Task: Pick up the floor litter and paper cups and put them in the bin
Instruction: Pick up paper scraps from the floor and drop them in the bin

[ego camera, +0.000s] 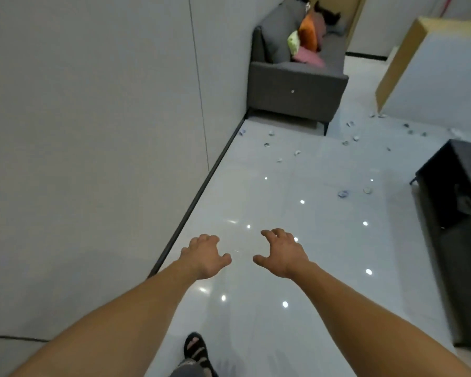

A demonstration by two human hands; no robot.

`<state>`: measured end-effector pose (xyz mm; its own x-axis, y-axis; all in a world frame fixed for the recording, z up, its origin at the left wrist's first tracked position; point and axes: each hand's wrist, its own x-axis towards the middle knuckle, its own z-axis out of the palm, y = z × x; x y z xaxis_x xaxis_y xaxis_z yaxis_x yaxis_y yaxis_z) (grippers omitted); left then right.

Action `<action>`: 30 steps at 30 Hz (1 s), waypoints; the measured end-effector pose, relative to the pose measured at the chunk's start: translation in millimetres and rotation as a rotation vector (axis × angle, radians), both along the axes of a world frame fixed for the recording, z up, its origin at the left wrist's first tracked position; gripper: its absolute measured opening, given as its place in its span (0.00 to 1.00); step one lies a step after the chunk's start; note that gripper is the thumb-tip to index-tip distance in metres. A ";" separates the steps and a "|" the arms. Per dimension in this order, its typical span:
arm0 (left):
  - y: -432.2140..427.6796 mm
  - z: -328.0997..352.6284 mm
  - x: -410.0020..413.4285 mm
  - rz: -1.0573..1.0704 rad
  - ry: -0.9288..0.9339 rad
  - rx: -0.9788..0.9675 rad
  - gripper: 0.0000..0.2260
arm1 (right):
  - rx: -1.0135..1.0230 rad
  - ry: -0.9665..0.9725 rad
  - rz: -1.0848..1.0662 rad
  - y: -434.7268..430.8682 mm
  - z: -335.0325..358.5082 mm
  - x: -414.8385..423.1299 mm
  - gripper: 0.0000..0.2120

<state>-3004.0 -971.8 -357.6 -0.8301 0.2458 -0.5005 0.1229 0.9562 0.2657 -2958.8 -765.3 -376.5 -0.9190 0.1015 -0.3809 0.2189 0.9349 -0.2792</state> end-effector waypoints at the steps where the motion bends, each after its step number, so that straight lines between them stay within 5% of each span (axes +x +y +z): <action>1: 15.5 0.0 -10.7 -0.028 -0.009 0.008 0.33 | 0.002 0.000 -0.034 15.2 0.2 -4.3 0.37; 18: 282.7 16.5 -250.4 -0.452 0.004 0.074 0.31 | -0.014 -0.009 -0.515 240.5 14.1 -139.6 0.36; 30: 519.9 1.6 -336.4 -0.548 -0.084 0.028 0.32 | -0.082 -0.031 -0.607 466.9 -7.8 -217.2 0.36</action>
